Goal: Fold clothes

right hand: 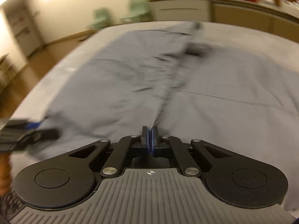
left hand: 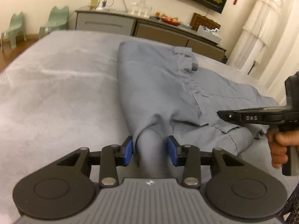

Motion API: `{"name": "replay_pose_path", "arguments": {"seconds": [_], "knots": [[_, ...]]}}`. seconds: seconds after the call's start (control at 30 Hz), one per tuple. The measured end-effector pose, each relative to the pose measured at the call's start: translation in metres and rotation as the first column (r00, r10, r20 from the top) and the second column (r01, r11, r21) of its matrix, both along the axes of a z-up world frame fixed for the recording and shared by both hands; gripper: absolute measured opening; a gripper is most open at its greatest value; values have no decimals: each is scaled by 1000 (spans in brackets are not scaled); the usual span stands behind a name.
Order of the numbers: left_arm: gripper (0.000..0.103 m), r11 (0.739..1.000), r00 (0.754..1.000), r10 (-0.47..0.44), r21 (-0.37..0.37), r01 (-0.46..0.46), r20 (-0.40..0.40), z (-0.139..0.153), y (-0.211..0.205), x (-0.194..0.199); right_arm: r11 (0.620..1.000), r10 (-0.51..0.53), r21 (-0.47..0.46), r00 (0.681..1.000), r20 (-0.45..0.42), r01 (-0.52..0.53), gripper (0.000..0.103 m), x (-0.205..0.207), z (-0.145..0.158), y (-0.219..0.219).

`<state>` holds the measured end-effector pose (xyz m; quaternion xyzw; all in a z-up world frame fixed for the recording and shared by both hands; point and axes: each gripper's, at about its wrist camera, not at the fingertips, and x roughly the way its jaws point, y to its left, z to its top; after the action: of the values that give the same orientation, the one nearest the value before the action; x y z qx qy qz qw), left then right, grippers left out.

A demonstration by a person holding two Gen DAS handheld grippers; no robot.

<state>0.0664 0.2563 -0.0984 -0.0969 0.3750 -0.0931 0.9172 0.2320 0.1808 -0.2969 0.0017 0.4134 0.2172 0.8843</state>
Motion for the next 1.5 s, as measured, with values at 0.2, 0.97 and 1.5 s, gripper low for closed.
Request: {"name": "replay_pose_path", "arguments": {"seconds": [0.2, 0.97, 1.5], "knots": [[39, 1000, 979, 25, -23, -21, 204, 51, 17, -19, 1000, 4, 20, 999, 33, -5, 17, -10, 24, -20], [34, 989, 994, 5, 146, -21, 112, 19, -45, 24, 989, 97, -125, 980, 171, -76, 29, 120, 79, 44], [33, 970, 997, -71, 233, 66, 13, -10, -70, 45, 991, 132, -39, 990, 59, -130, 26, 72, 66, 17]]}}
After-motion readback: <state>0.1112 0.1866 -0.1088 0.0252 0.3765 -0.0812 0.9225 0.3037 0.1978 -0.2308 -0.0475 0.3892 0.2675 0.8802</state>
